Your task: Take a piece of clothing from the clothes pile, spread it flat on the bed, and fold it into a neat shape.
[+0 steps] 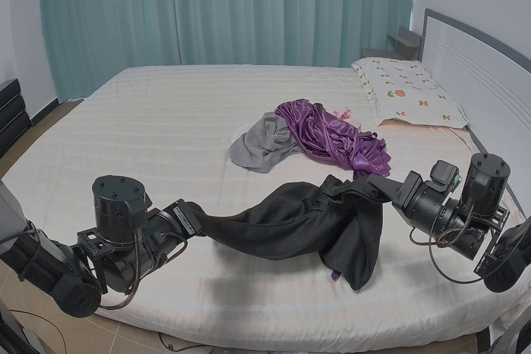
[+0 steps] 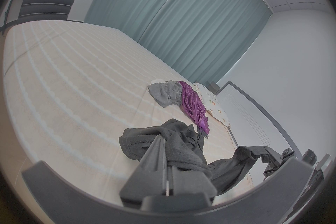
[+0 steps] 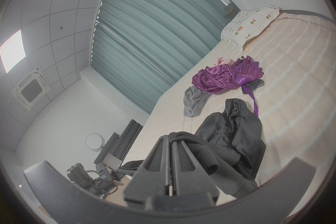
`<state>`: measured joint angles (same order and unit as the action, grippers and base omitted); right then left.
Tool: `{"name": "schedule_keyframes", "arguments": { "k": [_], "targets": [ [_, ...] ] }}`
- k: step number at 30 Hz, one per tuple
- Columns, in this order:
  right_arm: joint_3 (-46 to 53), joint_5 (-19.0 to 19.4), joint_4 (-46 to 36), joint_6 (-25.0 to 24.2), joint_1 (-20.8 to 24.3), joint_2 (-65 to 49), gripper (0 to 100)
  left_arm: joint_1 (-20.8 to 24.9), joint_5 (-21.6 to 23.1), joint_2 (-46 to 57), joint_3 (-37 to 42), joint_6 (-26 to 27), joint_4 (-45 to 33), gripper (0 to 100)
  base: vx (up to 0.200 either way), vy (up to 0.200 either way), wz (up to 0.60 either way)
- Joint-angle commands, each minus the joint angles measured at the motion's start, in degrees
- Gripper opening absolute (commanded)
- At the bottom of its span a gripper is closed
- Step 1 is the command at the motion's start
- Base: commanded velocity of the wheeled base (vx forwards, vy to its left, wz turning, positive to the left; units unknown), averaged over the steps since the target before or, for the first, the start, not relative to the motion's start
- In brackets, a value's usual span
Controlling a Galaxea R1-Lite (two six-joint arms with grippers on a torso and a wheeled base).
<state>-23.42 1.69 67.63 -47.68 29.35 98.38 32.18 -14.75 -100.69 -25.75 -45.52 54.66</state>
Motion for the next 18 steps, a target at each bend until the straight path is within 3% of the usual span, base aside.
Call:
{"name": "schedule_keyframes", "arguments": {
  "k": [1, 6, 12, 18],
  "targets": [
    [0.65, 0.06, -0.05, 0.04, 0.00, -1.00, 0, -0.02, -0.02, -0.12, 0.26, -0.01, -0.08, 0, 0.000, 0.000, 0.00],
    [0.65, 0.06, -0.05, 0.04, 0.09, -1.00, 0, -0.02, 2.97, 0.32, 1.14, -0.18, 0.01, 0, 0.000, 0.000, 0.00],
    [0.39, 0.33, -0.05, -0.05, -0.35, -0.03, 0, -0.45, 3.41, 0.24, 0.70, -1.24, 0.01, 0, -0.200, 0.000, 0.00],
    [0.57, 0.33, -0.05, -0.05, -0.35, -0.03, 0, -0.45, 3.41, 0.24, 0.35, -1.33, 0.01, 0, 0.000, 0.000, 0.00]
  ]
}}
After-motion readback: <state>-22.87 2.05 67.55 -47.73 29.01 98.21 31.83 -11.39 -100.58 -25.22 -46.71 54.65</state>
